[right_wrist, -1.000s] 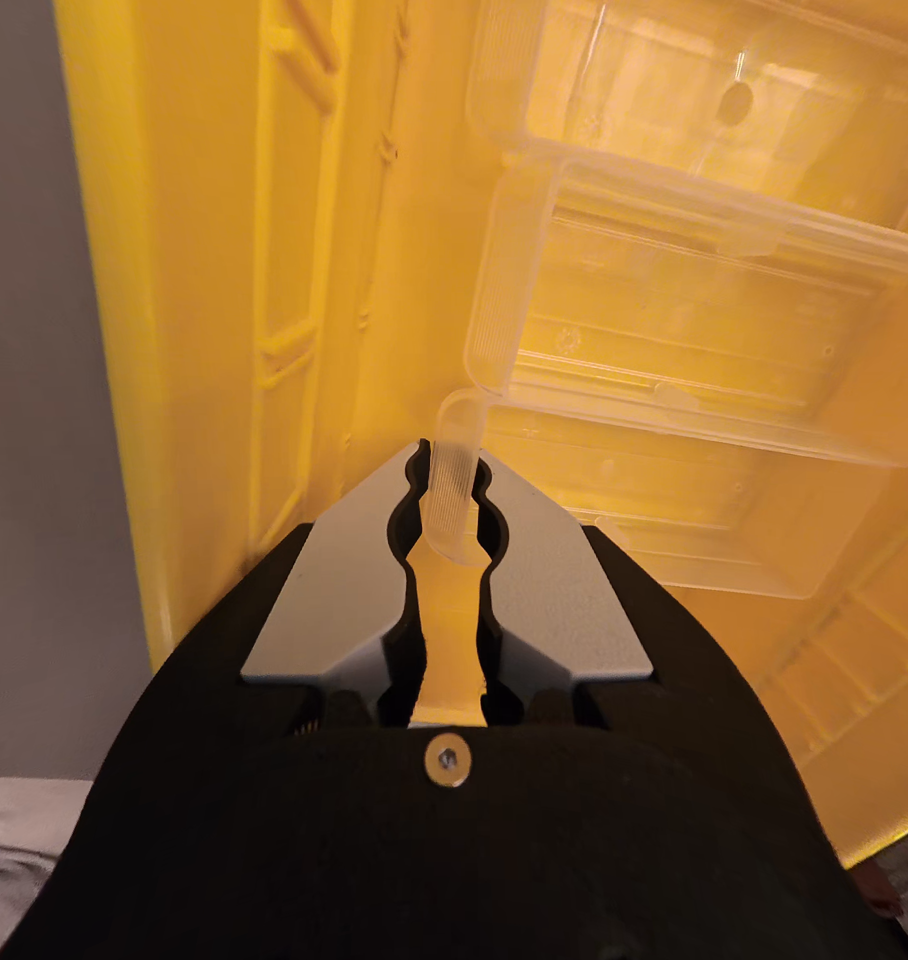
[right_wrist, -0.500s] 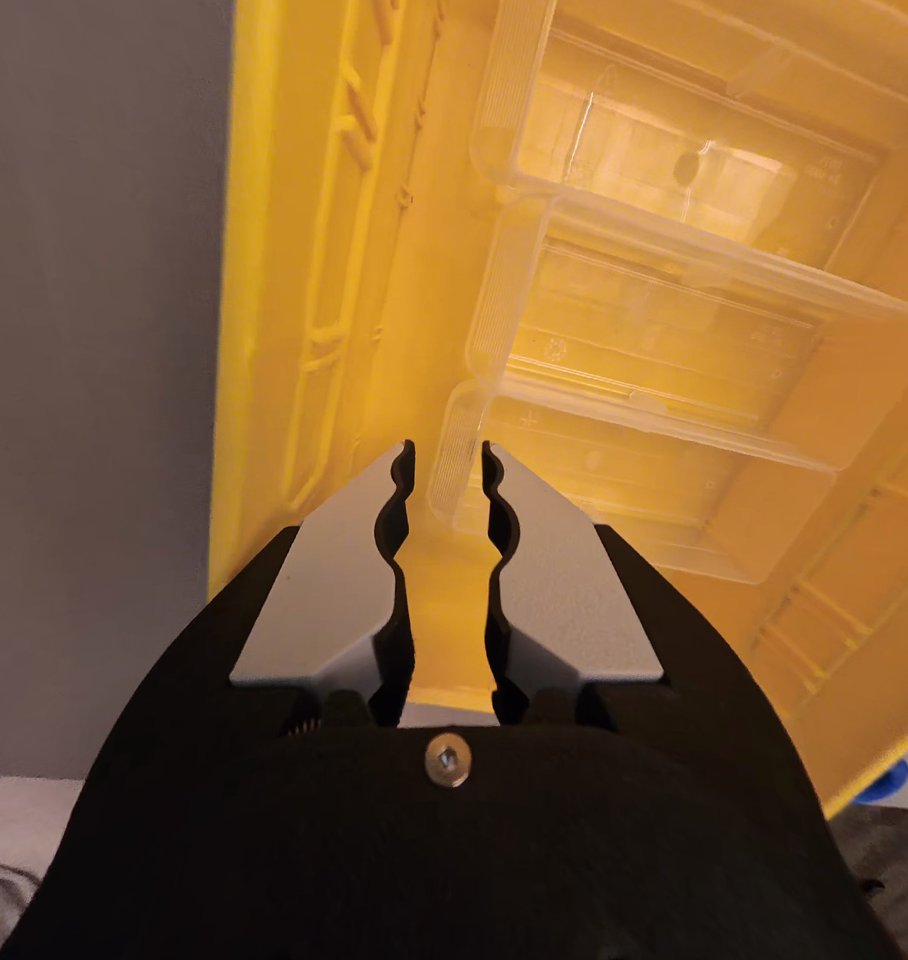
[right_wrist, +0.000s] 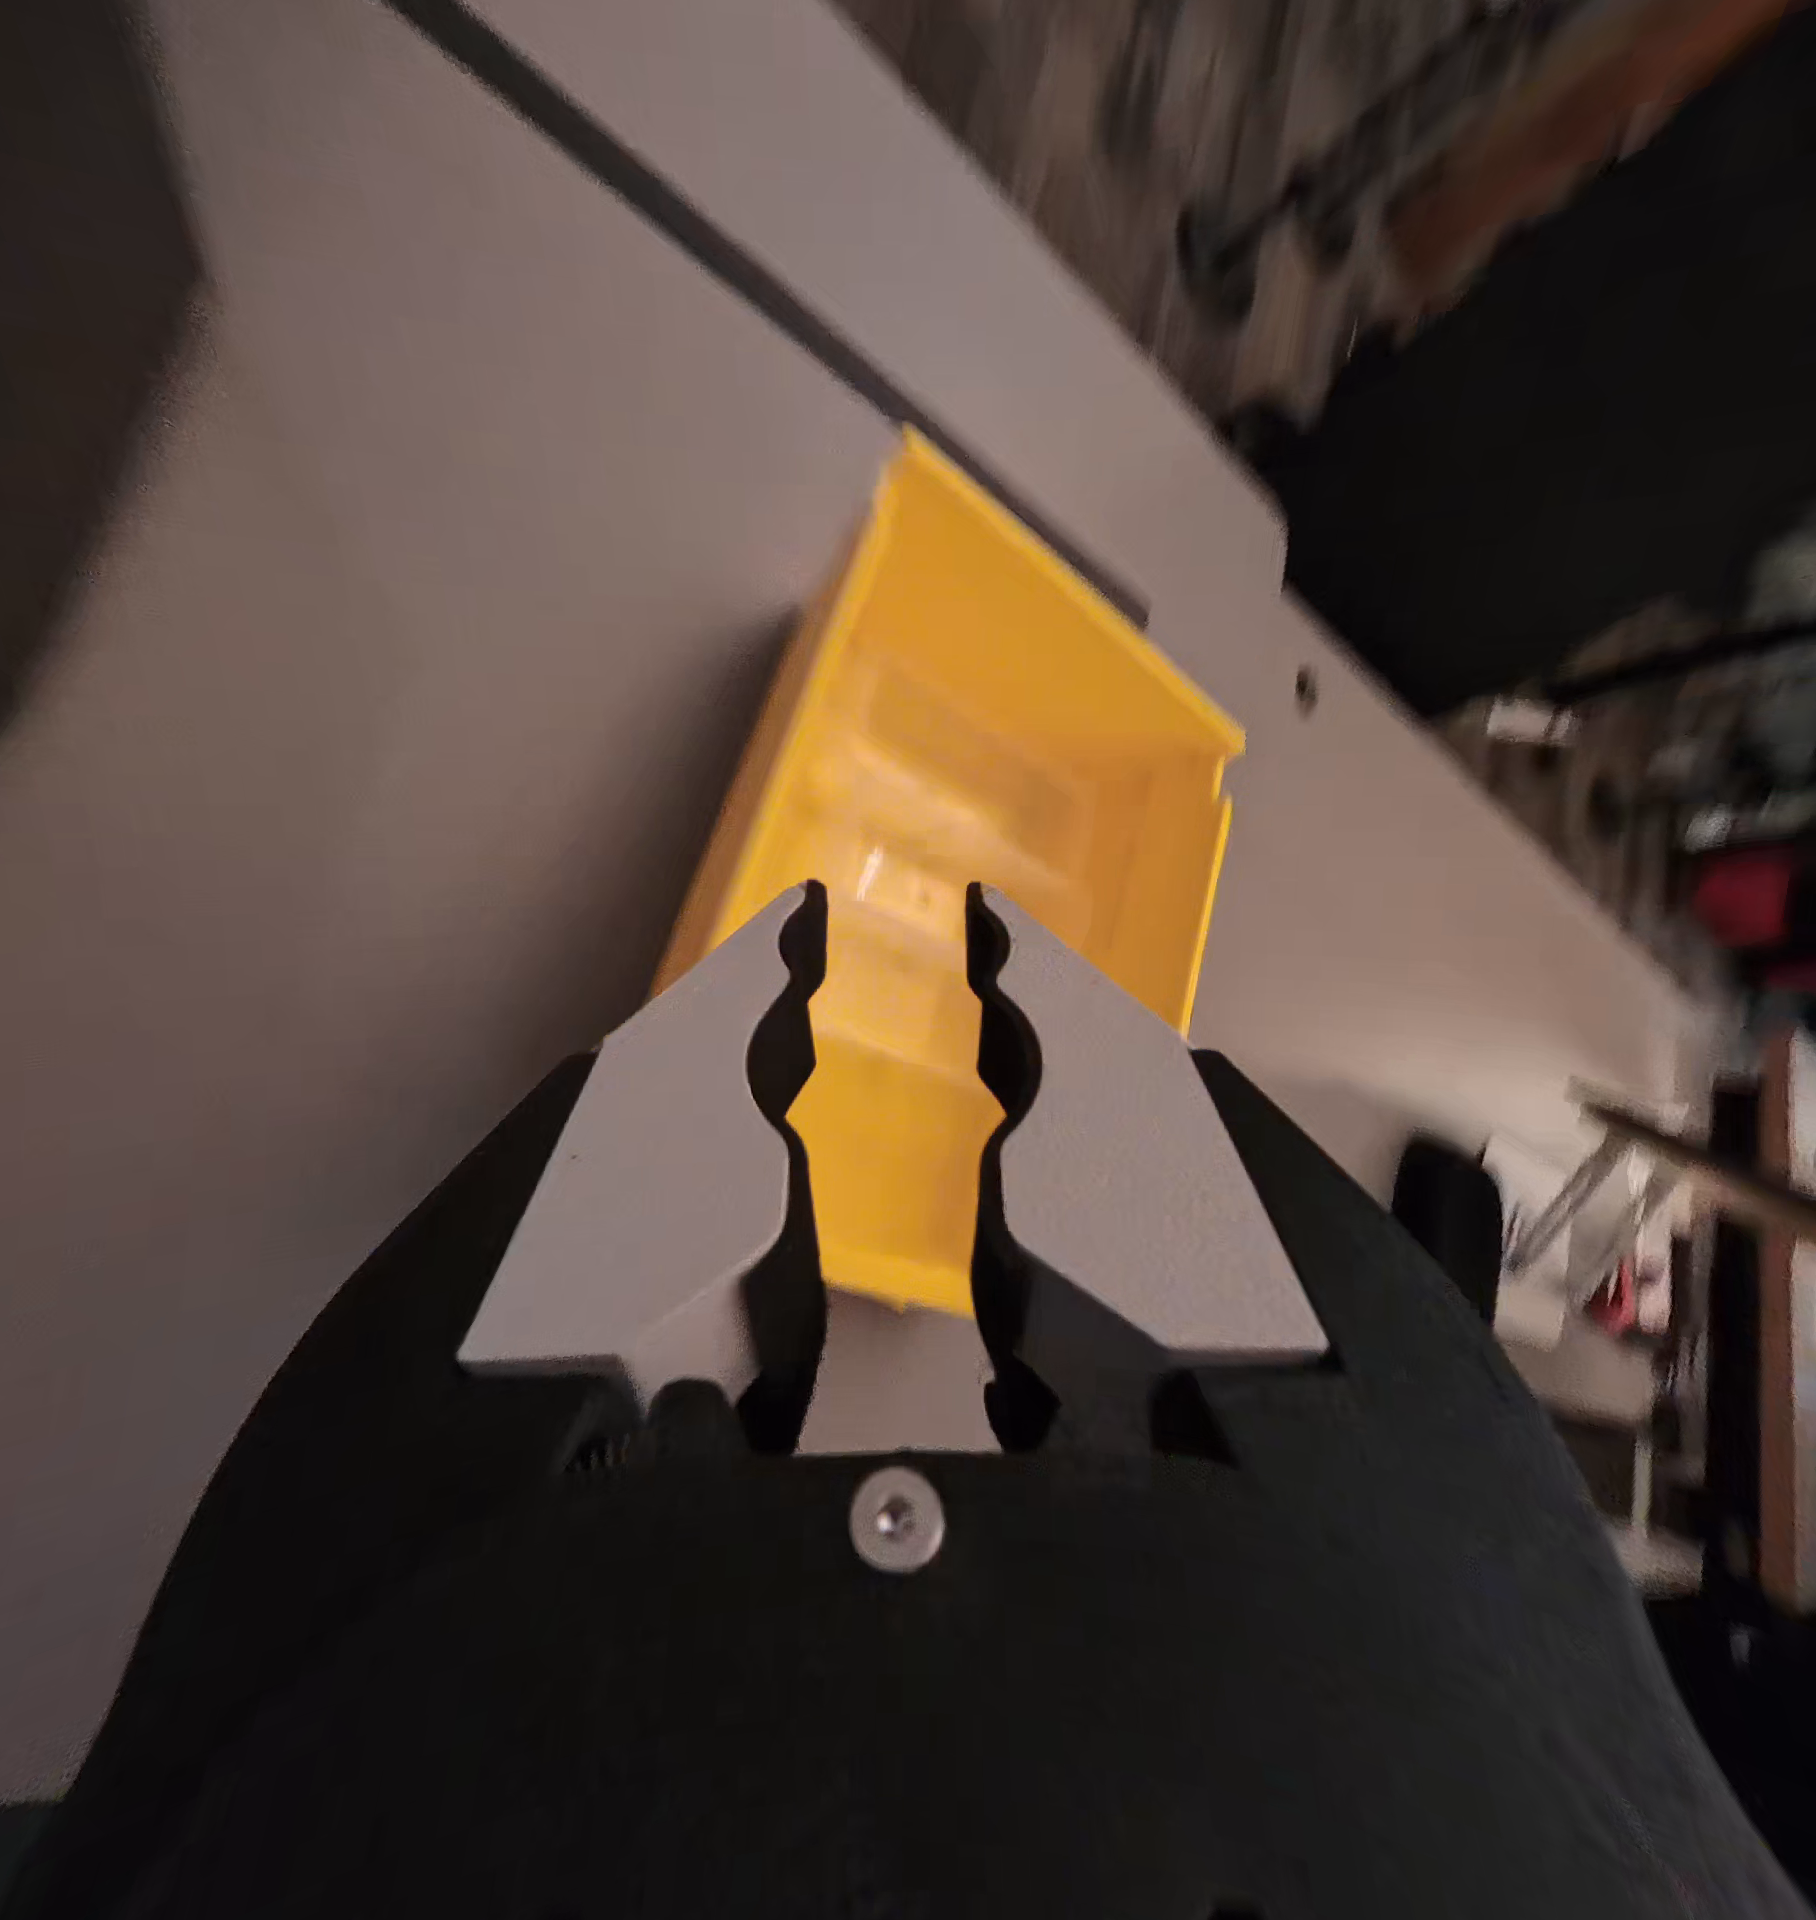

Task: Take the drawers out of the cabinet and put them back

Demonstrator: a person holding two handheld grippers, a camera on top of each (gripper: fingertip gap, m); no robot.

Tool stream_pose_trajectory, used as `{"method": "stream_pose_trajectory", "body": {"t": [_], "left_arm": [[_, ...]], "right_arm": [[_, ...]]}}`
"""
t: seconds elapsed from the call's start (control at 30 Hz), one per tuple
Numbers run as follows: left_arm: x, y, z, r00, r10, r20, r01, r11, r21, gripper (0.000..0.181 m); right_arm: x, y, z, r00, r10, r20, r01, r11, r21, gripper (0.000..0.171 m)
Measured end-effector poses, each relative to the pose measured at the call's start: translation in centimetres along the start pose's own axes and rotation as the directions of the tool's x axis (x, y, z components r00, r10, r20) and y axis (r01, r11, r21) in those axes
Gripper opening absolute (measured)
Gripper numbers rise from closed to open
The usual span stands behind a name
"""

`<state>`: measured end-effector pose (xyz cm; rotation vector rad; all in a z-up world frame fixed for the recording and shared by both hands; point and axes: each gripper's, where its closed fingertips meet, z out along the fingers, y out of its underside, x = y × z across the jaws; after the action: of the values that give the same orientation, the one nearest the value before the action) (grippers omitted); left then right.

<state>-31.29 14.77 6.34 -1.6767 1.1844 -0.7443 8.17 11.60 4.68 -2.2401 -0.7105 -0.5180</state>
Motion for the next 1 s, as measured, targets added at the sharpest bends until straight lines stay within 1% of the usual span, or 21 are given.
{"method": "stream_pose_trajectory", "body": {"t": [0.03,0.1,0.13,0.17,0.23,0.3,0.33,0.4,0.43,0.47,0.53,0.6,0.7,0.8,0.9,0.93,1.0], "left_arm": [[0.0,0.0,0.0,1.0,0.0,0.0,0.0,1.0,0.0,0.0],[0.0,0.0,0.0,1.0,-0.002,0.0,0.002,1.0,0.001,0.0],[0.0,0.0,0.0,1.0,-0.003,0.0,0.003,1.0,0.001,0.0],[0.0,0.0,0.0,1.0,-0.004,0.0,0.004,1.0,0.002,0.0],[0.0,0.0,0.0,1.0,-0.003,0.002,0.003,1.0,0.0,0.0],[0.0,0.0,0.0,1.0,0.0,0.005,0.0,1.0,-0.003,0.0],[0.0,0.0,0.0,1.0,0.0,0.007,0.0,1.0,-0.004,0.0],[0.0,0.0,0.0,1.0,0.001,0.007,-0.001,1.0,-0.004,0.0],[0.0,0.0,0.0,1.0,0.001,0.007,-0.001,1.0,-0.004,0.0],[0.0,0.0,0.0,1.0,0.0,0.006,0.0,1.0,-0.003,0.0],[0.0,0.0,0.0,1.0,-0.002,0.006,0.002,1.0,-0.003,0.0],[0.0,0.0,0.0,1.0,0.001,0.007,0.0,1.0,-0.004,0.0],[0.0,0.0,0.0,1.0,0.003,0.01,-0.003,1.0,-0.006,0.0],[0.0,0.0,0.0,1.0,0.001,0.008,-0.001,1.0,-0.005,0.0],[0.0,0.0,0.0,1.0,0.0,0.006,0.0,1.0,-0.004,0.0],[0.0,0.0,0.0,1.0,0.0,0.006,0.0,1.0,-0.005,0.0],[0.0,0.0,0.0,1.0,0.0,0.006,0.0,1.0,-0.004,0.0]], "right_arm": [[-1.6,-1.6,-1.2,0.999,-0.051,0.002,0.051,0.994,0.095,0.026],[-5.5,-4.4,-3.3,0.981,-0.191,-0.018,0.189,0.939,0.286,0.029],[-7.4,-5.5,-4.2,0.963,-0.263,-0.066,0.268,0.888,0.373,0.037],[-9.1,-6.2,-4.9,0.937,-0.32,-0.141,0.349,0.829,0.436,0.04],[-12.1,-6.8,-5.5,0.866,-0.395,-0.307,0.499,0.719,0.484,0.04],[-14.9,-7.1,-5.8,0.81,-0.407,-0.424,0.585,0.614,0.529,0.037],[-16.4,-7.1,-5.9,0.798,-0.397,-0.453,0.601,0.567,0.563,0.034],[-19.1,-7.0,-5.6,0.781,-0.389,-0.489,0.625,0.499,0.6,0.032],[-20.3,-6.9,-5.1,0.762,-0.398,-0.51,0.647,0.473,0.598,0.034],[-21.4,-6.8,-4.4,0.74,-0.415,-0.53,0.673,0.446,0.59,0.041],[-23.1,-6.5,-2.5,0.689,-0.465,-0.555,0.724,0.429,0.54,0.042],[-23.8,-6.6,-1.2,0.669,-0.476,-0.57,0.743,0.431,0.512,0.038],[-23.5,-7.2,-0.8,0.624,-0.448,-0.641,0.78,0.409,0.473,0.027],[-23.6,-7.5,0.3,0.598,-0.47,-0.649,0.799,0.408,0.442,0.029],[-24.2,-7.2,1.2,0.568,-0.5,-0.654,0.822,0.384,0.42,0.032],[-24.3,-7.2,1.3,0.559,-0.499,-0.662,0.828,0.377,0.415,0.031],[-23.9,-7.4,1.2,0.539,-0.471,-0.698,0.839,0.375,0.394,0.022]]}}
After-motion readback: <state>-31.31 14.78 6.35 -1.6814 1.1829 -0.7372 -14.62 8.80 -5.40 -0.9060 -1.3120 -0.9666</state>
